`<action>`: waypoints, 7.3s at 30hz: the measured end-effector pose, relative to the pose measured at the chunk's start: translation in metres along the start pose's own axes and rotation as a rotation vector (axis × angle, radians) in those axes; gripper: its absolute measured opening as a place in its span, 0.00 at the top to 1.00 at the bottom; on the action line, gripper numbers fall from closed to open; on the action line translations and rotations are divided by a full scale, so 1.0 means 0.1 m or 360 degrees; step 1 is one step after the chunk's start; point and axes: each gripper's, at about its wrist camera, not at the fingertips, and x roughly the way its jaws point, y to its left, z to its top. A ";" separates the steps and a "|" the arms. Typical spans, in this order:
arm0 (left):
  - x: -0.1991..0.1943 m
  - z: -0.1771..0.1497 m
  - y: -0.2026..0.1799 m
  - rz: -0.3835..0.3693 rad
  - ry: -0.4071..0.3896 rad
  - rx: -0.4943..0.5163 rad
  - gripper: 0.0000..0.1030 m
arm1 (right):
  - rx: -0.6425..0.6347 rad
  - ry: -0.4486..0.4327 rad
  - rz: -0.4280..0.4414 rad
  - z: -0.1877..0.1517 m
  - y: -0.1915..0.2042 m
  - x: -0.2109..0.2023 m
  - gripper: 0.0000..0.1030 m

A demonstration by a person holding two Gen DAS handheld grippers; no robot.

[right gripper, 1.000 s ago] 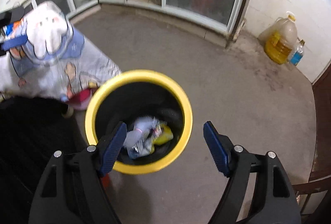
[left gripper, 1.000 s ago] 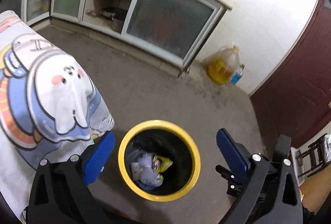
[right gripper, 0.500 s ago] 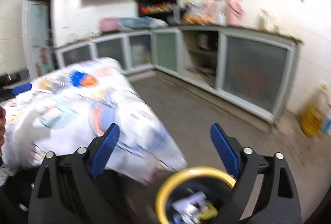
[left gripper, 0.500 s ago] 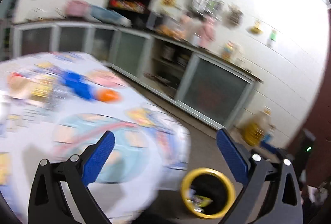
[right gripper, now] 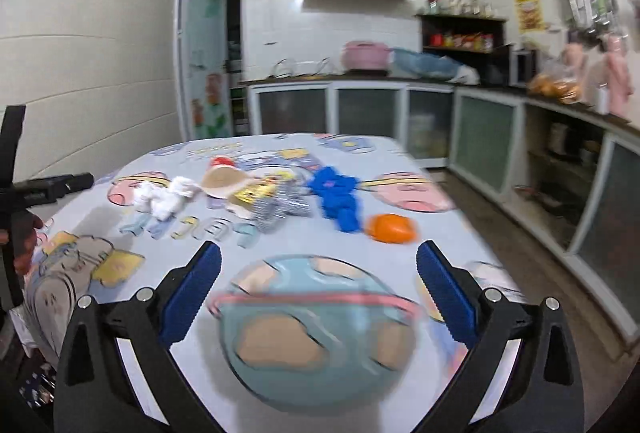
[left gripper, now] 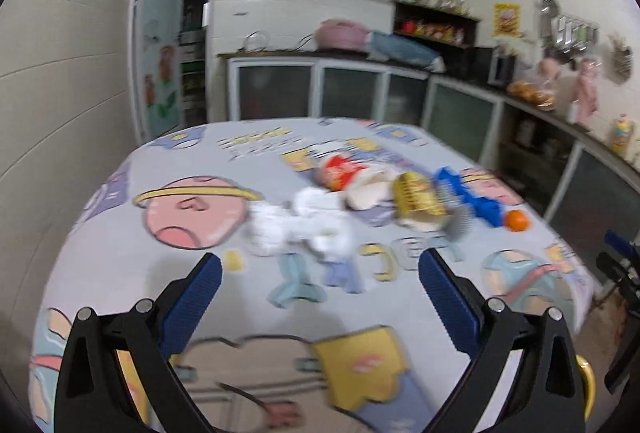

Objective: Collect trash
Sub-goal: 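Grasp the white tissues with the left tool while the right tool grasps the silver scrubber, then hold the tissues in the left tool and the scrubber in the right tool above the table, then swing both tools over the yellow bin and open them, dropping tissues and scrubber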

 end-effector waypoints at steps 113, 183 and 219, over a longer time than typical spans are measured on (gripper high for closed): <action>0.52 -0.45 0.62 -0.0378 0.0491 -0.0351 0.68 | -0.0089 0.0490 0.0234 -0.16 0.30 0.53 0.86; 0.17 -0.24 -2.31 -0.1450 0.0471 0.0243 0.75 | 0.0377 0.0250 -0.0672 -0.92 -1.82 -2.00 0.86; 0.46 -1.96 -5.36 -0.1741 0.1158 0.0869 0.18 | 0.1015 0.0866 -0.0854 -3.05 -2.53 -2.32 0.32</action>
